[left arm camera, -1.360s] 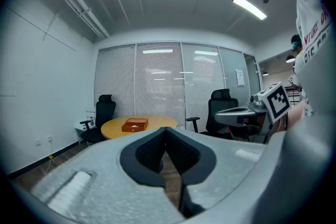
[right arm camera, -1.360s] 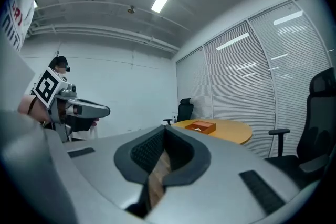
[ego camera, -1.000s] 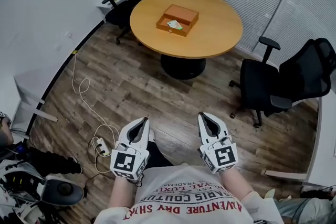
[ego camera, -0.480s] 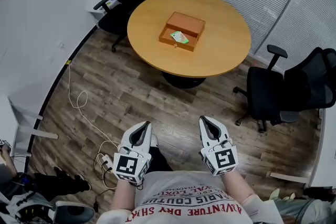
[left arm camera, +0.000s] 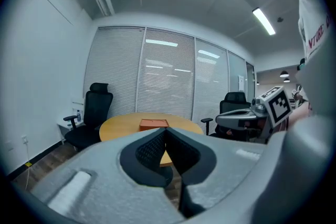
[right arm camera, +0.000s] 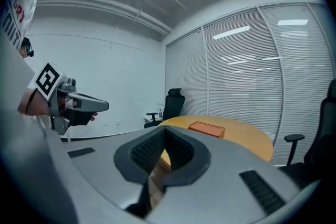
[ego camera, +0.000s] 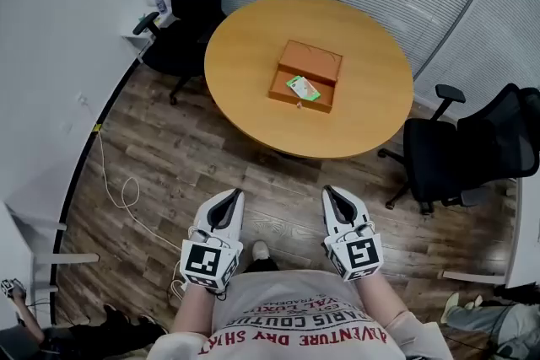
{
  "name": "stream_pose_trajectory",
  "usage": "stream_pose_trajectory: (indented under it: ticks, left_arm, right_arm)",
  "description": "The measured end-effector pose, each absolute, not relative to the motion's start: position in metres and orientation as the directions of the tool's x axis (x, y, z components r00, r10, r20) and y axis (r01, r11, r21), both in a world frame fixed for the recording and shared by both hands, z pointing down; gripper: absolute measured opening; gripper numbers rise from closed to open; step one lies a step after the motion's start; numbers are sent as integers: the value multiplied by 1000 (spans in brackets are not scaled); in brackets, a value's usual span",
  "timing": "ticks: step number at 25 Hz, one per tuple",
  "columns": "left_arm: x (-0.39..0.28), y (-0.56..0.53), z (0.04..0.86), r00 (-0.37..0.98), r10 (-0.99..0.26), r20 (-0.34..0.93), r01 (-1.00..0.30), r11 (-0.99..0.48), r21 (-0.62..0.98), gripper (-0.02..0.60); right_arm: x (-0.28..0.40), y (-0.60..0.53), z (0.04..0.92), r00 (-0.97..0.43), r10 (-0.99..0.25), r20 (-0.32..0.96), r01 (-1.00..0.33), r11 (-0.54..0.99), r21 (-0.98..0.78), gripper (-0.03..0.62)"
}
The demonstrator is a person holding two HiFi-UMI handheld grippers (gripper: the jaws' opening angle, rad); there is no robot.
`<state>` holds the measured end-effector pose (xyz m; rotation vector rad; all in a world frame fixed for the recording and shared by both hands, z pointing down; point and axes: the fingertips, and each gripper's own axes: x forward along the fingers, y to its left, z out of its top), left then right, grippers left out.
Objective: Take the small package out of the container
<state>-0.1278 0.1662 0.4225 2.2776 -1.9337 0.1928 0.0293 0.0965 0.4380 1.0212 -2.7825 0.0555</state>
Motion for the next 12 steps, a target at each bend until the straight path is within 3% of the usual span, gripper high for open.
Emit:
stream_pose_trajectory:
  ticks: [12]
  left_arm:
    - [-184,90,421,219,-953,208,-976,-214,47,12]
  right_arm:
    - [-24,28,445,-712,-663,232,-679,734,13,8]
